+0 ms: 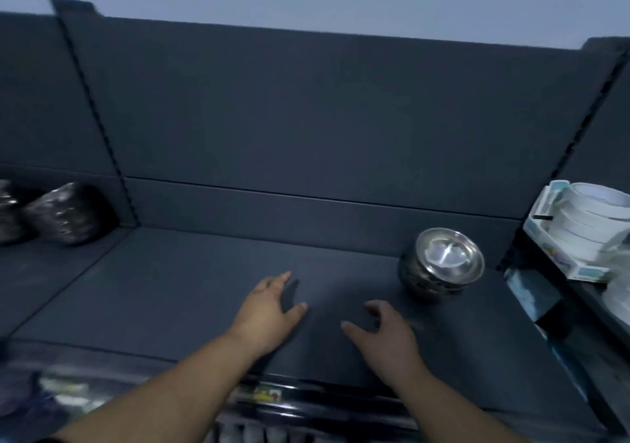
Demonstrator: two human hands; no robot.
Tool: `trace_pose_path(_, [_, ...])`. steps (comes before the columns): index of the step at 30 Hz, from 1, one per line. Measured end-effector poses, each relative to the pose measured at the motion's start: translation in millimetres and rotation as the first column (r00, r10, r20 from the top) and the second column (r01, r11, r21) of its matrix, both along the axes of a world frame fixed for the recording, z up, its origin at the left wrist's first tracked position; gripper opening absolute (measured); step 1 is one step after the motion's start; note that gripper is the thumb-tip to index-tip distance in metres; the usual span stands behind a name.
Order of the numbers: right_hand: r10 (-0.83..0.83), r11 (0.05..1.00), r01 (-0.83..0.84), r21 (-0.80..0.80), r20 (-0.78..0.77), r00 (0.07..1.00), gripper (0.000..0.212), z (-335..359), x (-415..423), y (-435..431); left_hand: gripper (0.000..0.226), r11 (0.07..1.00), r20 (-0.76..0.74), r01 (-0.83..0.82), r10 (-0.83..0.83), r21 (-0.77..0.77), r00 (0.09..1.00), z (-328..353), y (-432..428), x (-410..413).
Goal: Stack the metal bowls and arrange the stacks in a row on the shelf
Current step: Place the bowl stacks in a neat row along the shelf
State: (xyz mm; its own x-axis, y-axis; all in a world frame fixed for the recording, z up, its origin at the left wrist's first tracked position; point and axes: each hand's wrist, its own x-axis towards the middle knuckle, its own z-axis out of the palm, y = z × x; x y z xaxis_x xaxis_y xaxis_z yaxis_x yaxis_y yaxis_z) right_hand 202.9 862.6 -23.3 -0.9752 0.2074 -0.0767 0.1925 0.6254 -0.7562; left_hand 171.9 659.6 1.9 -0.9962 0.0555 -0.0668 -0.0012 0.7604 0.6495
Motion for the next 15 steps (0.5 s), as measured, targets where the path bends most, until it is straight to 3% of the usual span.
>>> trace_pose_path(4, [0.308,0.933,-0.313,0.178,0.056,0.950,0.072,14.9,15.1,-117.5,0.076,0.965,-0.068,-0.068,0.052,-0.254,0.996,5.7,-121.6,37.0])
trace_pose_path(7, [0.451,0.859,-0.447,0.249,0.045,0.891,0.071,19.5,28.8,-209.6,0.075,0.905,-0.078,-0.146,0.125,-0.400,0.989,4.0,-213.5,74.8])
trace_pose_path(15, [0.718,0.655,-0.702,0.279,0.059,0.693,0.072,28.1,46.5,-414.7,0.075,0.781,-0.062,-0.380,0.405,-0.496,0.912,-1.4,-407.0,165.0])
